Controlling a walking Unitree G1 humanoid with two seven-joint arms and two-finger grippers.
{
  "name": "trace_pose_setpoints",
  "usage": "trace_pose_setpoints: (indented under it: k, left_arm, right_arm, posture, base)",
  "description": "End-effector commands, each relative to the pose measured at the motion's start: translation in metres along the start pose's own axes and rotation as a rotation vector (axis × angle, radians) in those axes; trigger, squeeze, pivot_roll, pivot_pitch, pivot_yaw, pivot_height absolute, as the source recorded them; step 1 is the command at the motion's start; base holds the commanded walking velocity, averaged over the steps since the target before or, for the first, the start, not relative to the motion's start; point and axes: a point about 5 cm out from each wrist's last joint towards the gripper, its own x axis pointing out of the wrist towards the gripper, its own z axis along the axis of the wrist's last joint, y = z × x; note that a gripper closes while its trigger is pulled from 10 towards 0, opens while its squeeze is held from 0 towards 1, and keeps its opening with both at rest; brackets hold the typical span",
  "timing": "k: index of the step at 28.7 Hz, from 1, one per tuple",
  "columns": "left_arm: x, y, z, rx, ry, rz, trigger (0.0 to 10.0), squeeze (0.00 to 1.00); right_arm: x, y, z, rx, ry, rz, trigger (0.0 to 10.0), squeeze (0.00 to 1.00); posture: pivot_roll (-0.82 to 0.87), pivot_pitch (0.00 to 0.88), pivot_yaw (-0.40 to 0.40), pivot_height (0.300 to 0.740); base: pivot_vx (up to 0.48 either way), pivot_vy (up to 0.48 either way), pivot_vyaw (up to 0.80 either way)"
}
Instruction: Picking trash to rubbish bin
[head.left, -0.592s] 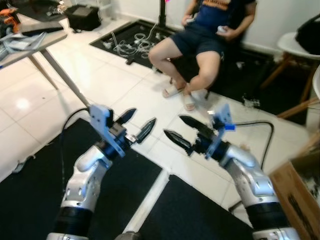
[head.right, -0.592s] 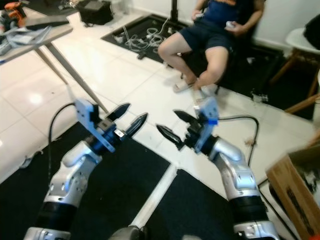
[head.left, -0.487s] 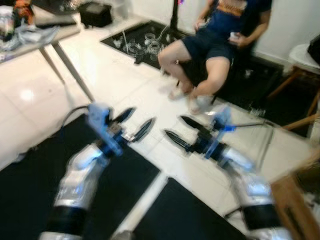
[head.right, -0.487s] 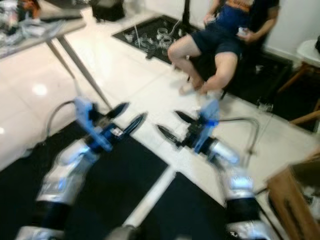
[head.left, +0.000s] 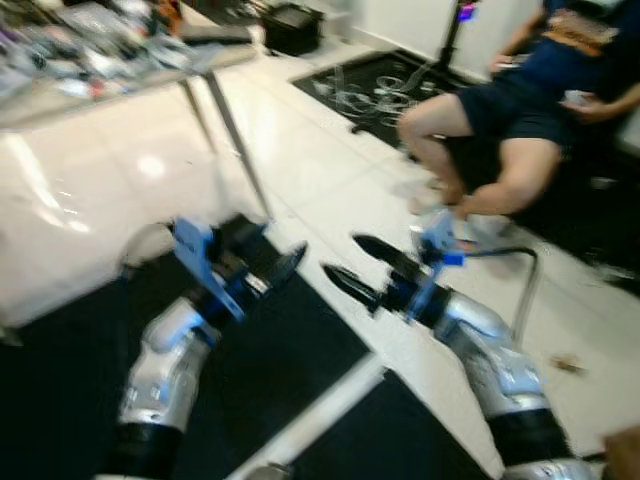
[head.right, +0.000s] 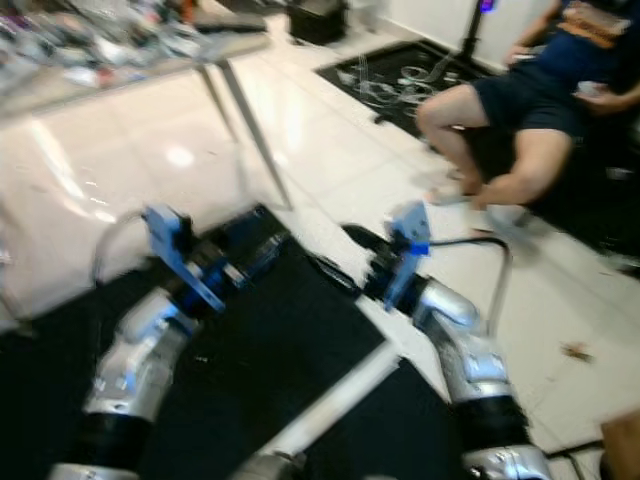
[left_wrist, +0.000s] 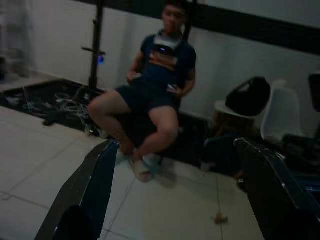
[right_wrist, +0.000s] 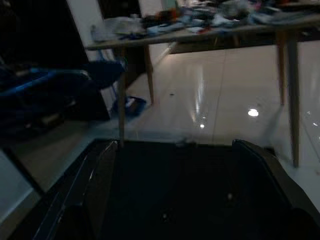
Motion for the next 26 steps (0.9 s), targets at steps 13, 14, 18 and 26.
trace_pose_setpoints:
  k: [13, 14, 18, 26]
  left_arm:
    - [-0.0050, 0.0031, -0.0039, -0.006, 0.013, 0.024, 10.0, 0.00]
    - [-0.0048, 0.0032, -0.0036, -0.005, 0.014, 0.025, 10.0, 0.00]
    - [-0.0048, 0.0038, -0.0034, -0.003, 0.018, 0.032, 10.0, 0.00]
    - [-0.0047, 0.0042, -0.0035, -0.001, 0.019, 0.036, 10.0, 0.00]
  right_arm:
    - [0.0032, 0.0042, -0.0016, 0.001, -0.003, 0.018, 10.0, 0.00]
    - [0.0033, 0.0041, -0.0013, 0.001, -0.003, 0.018, 10.0, 0.00]
    - [0.0034, 0.0040, -0.0009, 0.000, -0.004, 0.018, 10.0, 0.00]
    - [0.0033, 0.0041, -0.0009, -0.001, -0.004, 0.018, 10.0, 0.00]
  posture:
    - [0.01, 0.000, -0.009, 0.740]
    - [0.01, 0.000, -0.009, 0.740]
    - [0.01, 0.000, -0.009, 0.740]
    - [0.01, 0.000, -0.009, 0.740]
  base:
    - [0.000, 0.000, 0.79]
    - [0.000, 0.000, 0.79]
    - [0.000, 0.000, 0.79]
    - [0.000, 0.000, 0.79]
